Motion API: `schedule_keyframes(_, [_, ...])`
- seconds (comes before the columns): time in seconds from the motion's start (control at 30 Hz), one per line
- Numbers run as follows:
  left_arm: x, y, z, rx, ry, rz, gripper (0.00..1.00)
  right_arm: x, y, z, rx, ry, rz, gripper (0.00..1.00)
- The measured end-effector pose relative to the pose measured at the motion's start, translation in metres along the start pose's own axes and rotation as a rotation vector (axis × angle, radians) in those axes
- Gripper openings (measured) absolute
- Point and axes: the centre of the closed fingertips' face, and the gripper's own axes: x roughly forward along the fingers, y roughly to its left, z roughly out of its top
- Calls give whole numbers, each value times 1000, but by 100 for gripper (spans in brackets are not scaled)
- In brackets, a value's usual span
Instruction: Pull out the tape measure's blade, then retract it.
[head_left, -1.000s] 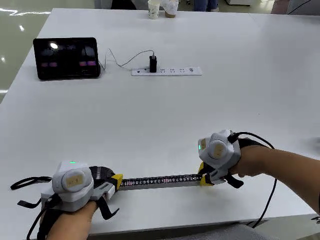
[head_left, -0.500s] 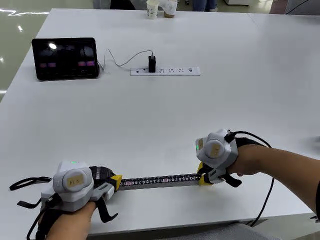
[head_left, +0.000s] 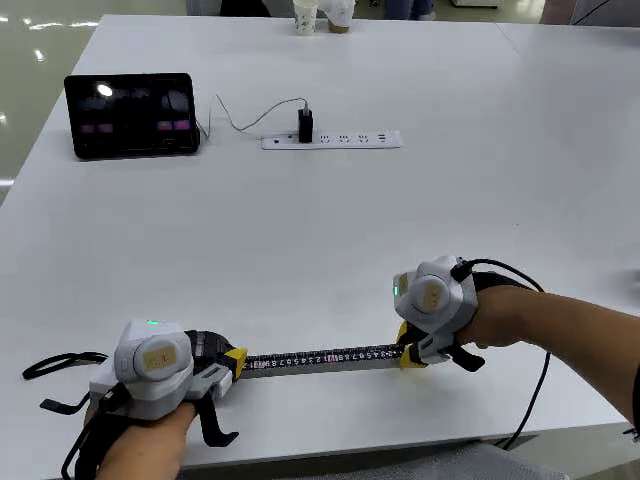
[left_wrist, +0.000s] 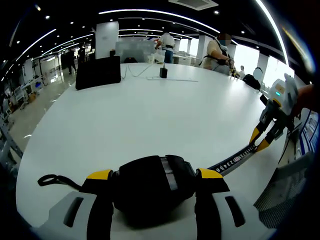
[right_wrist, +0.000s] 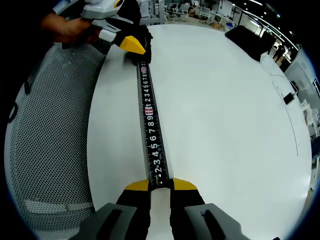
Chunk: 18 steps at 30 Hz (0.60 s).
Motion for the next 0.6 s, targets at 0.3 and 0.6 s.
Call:
schedule_keyframes(0.3, [0,1,0,-1,-4,-4,62,1,0,4,1,-2,-8,11])
schedule_keyframes(0.6, [-1,0,0,6,-6,-7,61,1,2,6,38,-18,-4,11])
